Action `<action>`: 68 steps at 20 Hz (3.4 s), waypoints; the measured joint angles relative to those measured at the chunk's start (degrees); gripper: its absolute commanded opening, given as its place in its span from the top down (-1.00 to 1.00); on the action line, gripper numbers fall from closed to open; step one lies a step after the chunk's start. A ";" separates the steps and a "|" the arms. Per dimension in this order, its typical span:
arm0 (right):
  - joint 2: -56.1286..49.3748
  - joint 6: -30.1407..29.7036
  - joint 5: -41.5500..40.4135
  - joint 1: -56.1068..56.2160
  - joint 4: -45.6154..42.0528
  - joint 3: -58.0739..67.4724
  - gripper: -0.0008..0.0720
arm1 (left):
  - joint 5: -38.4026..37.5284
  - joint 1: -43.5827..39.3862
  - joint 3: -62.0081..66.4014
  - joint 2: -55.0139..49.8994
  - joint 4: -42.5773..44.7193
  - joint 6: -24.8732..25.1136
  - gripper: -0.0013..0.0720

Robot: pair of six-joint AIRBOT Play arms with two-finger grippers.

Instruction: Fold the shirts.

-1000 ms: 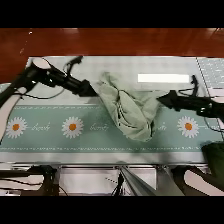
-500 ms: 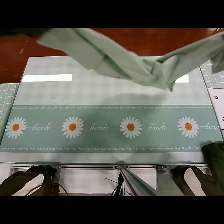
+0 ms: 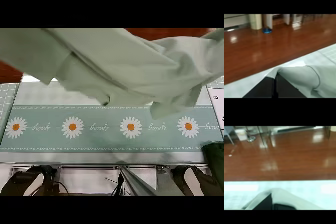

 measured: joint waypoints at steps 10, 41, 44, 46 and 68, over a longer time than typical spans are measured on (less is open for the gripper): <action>-1.73 4.11 25.09 2.08 -6.62 -0.83 0.91 | -12.98 -0.02 -4.61 -1.60 8.02 -4.94 0.92; -41.70 0.02 -9.73 17.42 -11.78 -29.99 0.91 | 2.89 -13.38 -40.15 -29.66 6.51 -4.72 0.92; -41.09 -0.31 -8.81 17.44 -11.43 -29.77 0.91 | 1.95 -12.85 -38.29 -29.70 8.57 -4.72 0.79; -40.89 -0.59 -7.91 17.44 -11.41 -29.70 0.91 | 0.15 -11.45 -36.02 -29.73 9.81 -4.72 0.75; -22.40 -10.34 9.68 5.55 -12.57 -48.26 -0.55 | -13.27 -5.11 -33.59 -29.73 4.81 -4.15 -0.11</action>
